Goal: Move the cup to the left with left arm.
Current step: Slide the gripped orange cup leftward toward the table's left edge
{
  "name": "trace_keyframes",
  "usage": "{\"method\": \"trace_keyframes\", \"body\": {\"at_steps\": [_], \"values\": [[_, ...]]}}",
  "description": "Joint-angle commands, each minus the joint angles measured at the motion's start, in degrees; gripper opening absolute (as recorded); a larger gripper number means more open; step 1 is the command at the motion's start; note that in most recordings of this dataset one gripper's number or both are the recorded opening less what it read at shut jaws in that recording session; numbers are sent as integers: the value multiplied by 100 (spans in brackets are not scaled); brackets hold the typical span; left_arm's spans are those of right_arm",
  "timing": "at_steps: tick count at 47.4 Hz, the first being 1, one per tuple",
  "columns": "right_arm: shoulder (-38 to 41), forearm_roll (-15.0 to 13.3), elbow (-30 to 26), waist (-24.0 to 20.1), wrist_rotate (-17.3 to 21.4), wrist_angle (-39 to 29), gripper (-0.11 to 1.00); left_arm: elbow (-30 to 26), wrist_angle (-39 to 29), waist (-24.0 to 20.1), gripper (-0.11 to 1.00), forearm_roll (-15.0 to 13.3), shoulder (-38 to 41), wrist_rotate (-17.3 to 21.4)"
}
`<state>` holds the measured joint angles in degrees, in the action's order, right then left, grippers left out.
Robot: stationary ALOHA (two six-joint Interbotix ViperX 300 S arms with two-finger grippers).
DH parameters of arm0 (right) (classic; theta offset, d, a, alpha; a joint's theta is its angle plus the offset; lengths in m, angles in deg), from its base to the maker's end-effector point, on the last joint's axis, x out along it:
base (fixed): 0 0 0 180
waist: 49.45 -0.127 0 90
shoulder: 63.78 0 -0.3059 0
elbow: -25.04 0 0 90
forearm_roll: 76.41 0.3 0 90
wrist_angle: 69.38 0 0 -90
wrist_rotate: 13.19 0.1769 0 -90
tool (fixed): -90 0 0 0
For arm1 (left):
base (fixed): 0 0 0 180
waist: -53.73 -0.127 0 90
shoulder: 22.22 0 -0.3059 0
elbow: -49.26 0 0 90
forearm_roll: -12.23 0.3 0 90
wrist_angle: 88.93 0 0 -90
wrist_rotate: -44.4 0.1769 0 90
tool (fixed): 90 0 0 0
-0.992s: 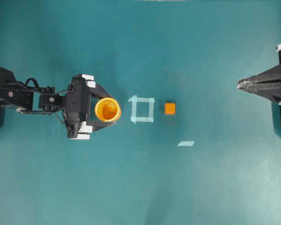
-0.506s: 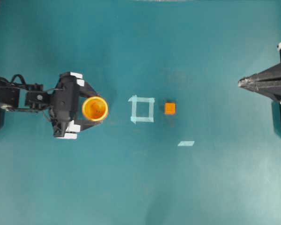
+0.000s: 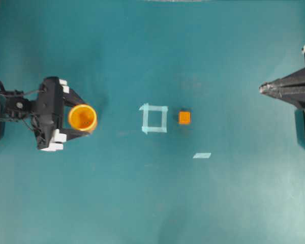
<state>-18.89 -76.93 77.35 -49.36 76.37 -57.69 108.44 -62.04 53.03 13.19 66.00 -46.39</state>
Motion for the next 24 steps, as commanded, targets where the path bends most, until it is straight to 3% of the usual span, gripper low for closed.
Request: {"method": "trace_keyframes", "body": {"at_steps": [1, 14, 24], "values": [[35, 18, -211, 9, 9, 26, -1, 97, 18, 9, 67, -9, -255, 9], [105, 18, -211, 9, 9, 18, -1, 519, -308, 9, 67, 0, -870, 18], [229, 18, -220, 9, 9, 26, -1, 791, -1081, 9, 67, 18, -1644, 26]]}}
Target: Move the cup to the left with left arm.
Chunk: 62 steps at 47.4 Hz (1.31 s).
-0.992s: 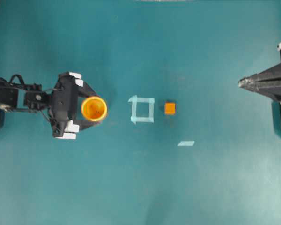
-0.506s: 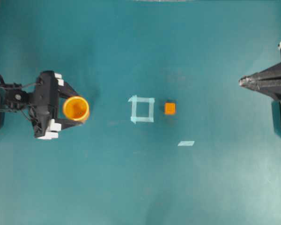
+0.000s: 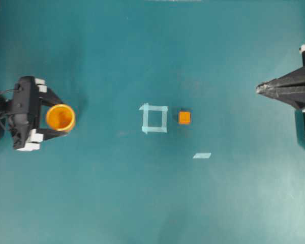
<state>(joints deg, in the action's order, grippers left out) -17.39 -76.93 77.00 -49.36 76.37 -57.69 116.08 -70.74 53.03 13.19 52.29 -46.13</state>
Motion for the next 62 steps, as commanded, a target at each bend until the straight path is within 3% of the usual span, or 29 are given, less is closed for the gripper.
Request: {"method": "trace_keyframes", "body": {"at_steps": [1, 19, 36, 62], "values": [[88, 18, -185, 9, 9, 18, -1, 53, -281, 9, 67, 26, -369, 0], [132, 18, -185, 9, 9, 26, -1, 369, -1107, 9, 67, 35, -2206, 149], [158, 18, -193, 9, 9, 26, -1, 369, -984, 18, 67, 26, -1749, 79], [229, 18, -167, 9, 9, 26, -1, 369, -984, 9, 63, 26, -1767, 79]]}}
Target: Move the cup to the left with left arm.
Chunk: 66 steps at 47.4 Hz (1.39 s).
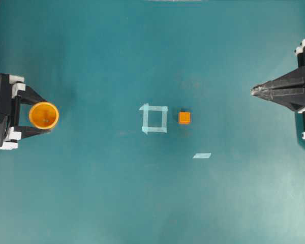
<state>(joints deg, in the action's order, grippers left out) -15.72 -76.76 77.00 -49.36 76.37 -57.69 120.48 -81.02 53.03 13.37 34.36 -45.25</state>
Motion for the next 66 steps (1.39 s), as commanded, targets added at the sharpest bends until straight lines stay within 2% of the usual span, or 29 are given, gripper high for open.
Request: {"method": "trace_keyframes", "body": {"at_steps": [1, 30, 66], "values": [[70, 0, -167, 9, 9, 18, -1, -70, 44, 9, 63, 9, 26, -9], [114, 53, -158, 9, 62, -97, -1, -53, 422, 9, 63, -18, 97, -70], [202, 53, -141, 9, 62, -132, -1, -53, 387, 9, 63, -18, 97, -70]]}}
